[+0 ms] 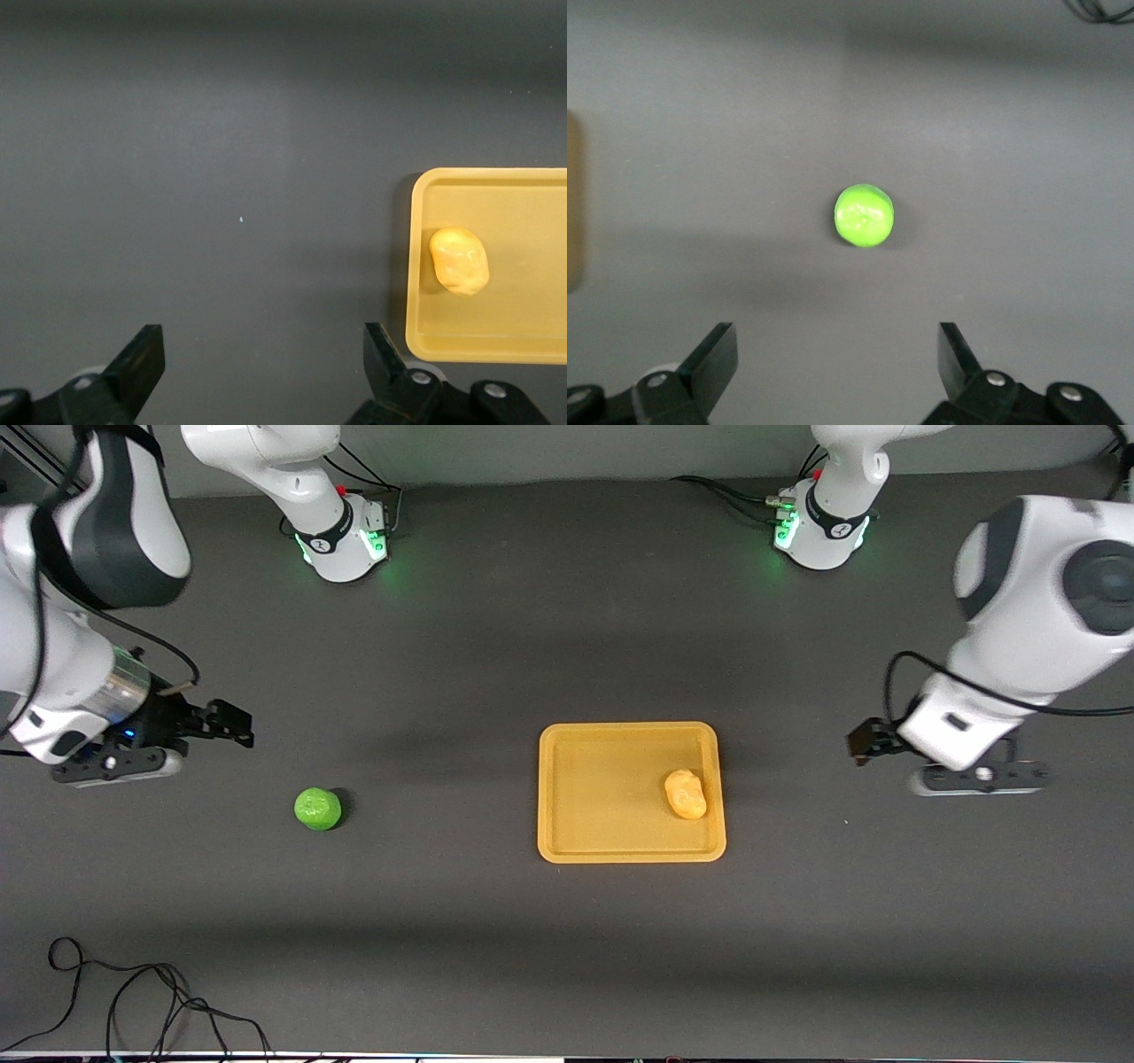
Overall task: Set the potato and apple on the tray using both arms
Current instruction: 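Raise the left gripper away while the right gripper reaches the apple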
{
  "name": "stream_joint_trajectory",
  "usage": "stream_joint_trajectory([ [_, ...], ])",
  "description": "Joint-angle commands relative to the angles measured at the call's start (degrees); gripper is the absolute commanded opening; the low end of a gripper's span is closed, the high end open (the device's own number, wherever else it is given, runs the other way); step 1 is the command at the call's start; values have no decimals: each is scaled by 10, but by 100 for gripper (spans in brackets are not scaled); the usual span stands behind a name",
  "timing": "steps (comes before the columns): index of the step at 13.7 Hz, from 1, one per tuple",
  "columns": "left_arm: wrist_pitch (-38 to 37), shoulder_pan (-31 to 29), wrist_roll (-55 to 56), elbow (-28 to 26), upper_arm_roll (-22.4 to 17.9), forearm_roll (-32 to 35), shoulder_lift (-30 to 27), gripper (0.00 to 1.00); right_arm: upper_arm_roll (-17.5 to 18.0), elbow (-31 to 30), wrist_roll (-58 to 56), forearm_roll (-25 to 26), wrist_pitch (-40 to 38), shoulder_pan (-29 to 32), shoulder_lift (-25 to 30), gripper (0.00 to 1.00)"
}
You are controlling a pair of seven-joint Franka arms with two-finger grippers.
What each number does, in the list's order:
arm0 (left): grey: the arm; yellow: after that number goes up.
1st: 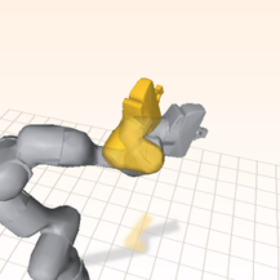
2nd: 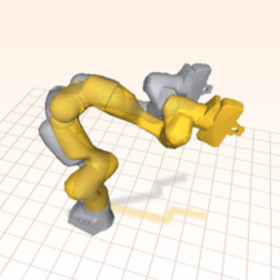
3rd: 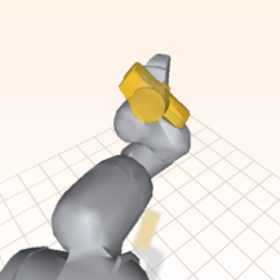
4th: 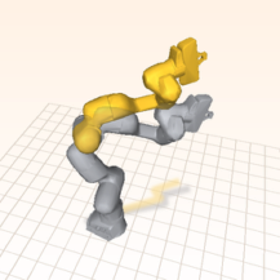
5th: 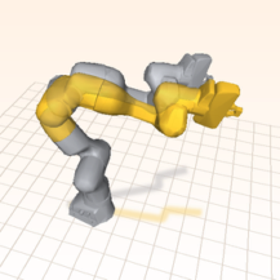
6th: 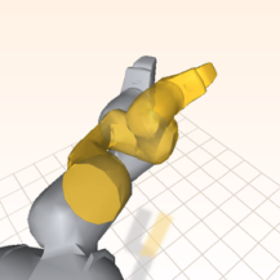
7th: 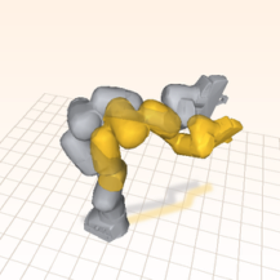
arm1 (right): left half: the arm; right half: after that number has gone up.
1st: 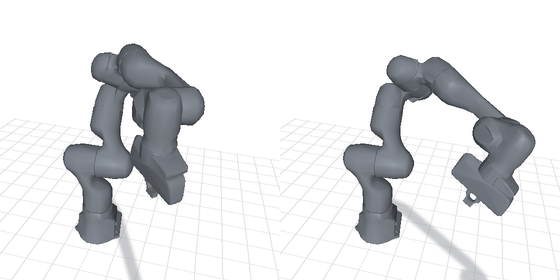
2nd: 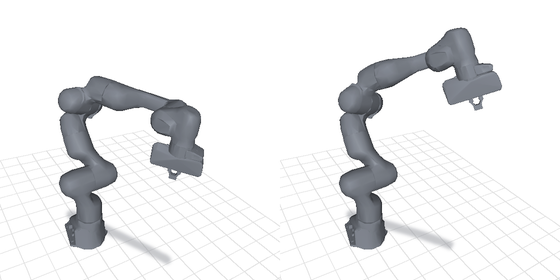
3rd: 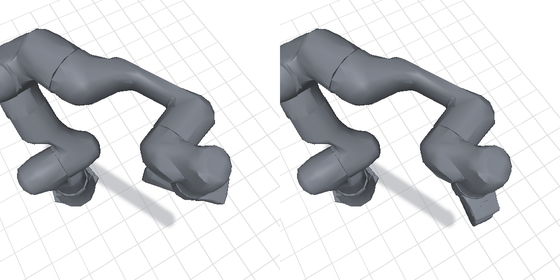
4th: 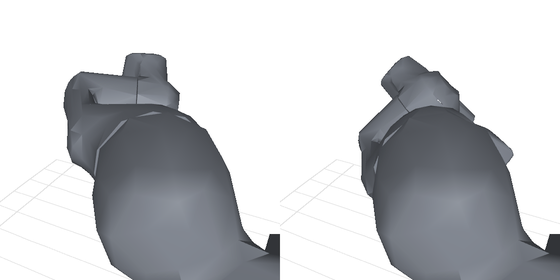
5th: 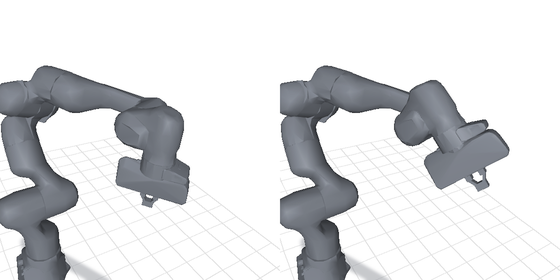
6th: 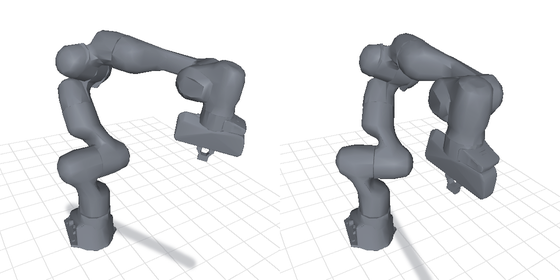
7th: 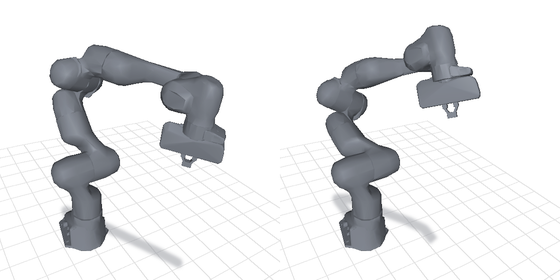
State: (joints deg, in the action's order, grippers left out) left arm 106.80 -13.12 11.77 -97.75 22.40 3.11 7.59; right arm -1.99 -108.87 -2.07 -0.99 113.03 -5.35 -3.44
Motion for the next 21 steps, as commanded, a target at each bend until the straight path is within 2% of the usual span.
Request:
stream_joint_trajectory([
  [1, -36, -39, -60, -14, 4, -40, -45, 100, -2, -123, 5, -9, 129, -4, 19, 100],
  [3, -61, -38, -64, -16, 3, -40, -74, 100, -2, -188, 5, -9, 239, -4, -2, 100],
  [4, -76, -42, -65, -15, 3, -39, -85, 100, -2, -198, 2, -9, 277, -2, -27, 100],
  [7, -106, -18, -80, -22, -39, -36, -117, 100, -6, -197, 1, -9, 351, 2, -88, 100],
  [10, -117, 92, -130, -23, -170, -35, -134, 100, -13, -194, 4, -9, 418, 5, -144, 100],
  [18, -98, 99, -130, -32, -179, -35, -109, 100, -9, -133, 7, -27, 433, 2, -225, 100],
  [21, -102, 96, -132, -36, -181, -36, -111, 100, -9, -133, 7, -27, 433, 2, -231, 100],
])
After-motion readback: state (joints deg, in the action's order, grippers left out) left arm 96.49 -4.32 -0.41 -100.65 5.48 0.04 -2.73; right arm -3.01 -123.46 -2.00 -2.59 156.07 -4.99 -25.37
